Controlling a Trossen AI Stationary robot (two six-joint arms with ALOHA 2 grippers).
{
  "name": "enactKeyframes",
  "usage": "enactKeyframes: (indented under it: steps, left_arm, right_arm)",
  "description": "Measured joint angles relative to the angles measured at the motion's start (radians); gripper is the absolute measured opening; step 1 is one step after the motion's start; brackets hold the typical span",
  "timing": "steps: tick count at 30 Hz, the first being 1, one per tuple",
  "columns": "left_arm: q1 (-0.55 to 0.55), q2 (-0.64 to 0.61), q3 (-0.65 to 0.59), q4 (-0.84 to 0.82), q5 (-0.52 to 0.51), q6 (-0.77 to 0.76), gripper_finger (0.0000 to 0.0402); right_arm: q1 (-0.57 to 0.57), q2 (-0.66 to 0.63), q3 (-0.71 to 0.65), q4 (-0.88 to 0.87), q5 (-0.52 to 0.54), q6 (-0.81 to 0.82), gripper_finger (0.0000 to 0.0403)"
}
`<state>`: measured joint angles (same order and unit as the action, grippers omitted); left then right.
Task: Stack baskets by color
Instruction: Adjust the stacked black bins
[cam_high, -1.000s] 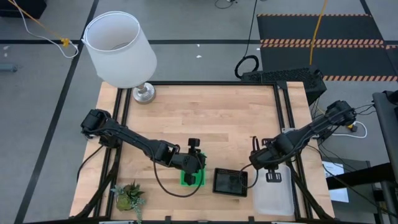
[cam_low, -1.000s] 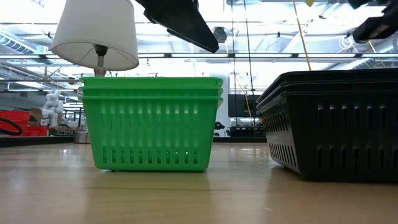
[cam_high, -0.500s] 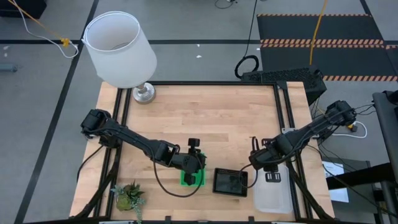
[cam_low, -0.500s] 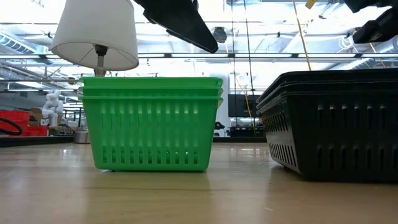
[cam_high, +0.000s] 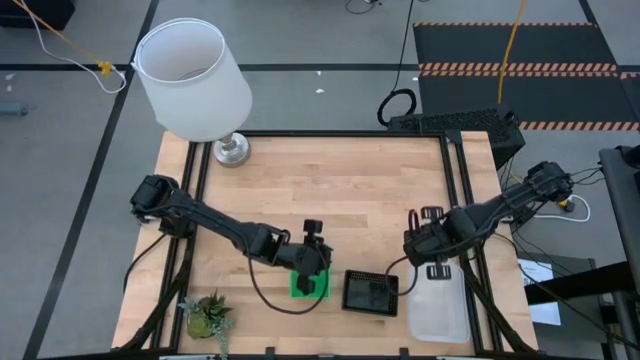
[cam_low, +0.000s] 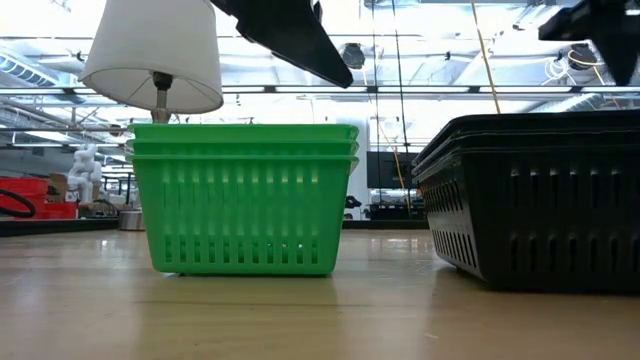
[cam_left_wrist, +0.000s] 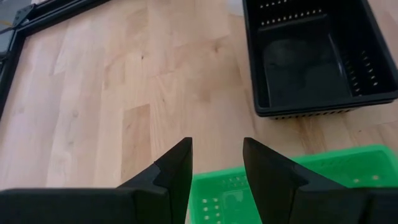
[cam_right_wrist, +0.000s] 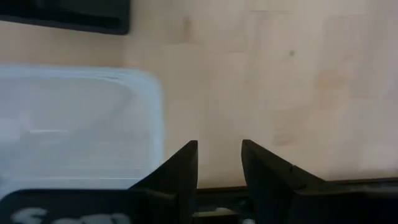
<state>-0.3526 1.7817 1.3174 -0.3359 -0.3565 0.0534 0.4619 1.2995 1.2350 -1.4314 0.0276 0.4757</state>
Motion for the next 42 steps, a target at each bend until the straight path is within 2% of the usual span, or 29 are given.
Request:
enactKeyframes:
  steps: [3, 7, 15, 25, 33, 42]
  left_arm:
    - [0.007, 0.0, 0.0, -0.003, 0.0, 0.002, 0.0145]
    - [0.016, 0.0, 0.0, -0.003, 0.0, 0.004, 0.0145]
    - [0.02, 0.0, 0.0, -0.01, 0.0, 0.013, 0.0145]
    - [0.019, 0.0, 0.0, -0.01, 0.0, 0.014, 0.0145]
    - [0.019, 0.0, 0.0, -0.01, 0.0, 0.013, 0.0145]
    - [0.019, 0.0, 0.0, -0.003, 0.0, 0.012, 0.0145]
  right_arm:
    - [-0.027, 0.0, -0.009, -0.007, 0.049, -0.039, 0.012]
    - [-0.073, 0.0, -0.065, 0.004, 0.049, -0.087, 0.012]
    - [-0.11, 0.0, -0.171, 0.154, -0.064, -0.13, 0.012]
    - [-0.107, 0.0, -0.18, 0.233, -0.139, -0.123, 0.0119]
    - [-0.107, 0.0, -0.18, 0.284, -0.216, -0.121, 0.0082]
    - [-0.107, 0.0, -0.18, 0.325, -0.181, -0.113, 0.0043]
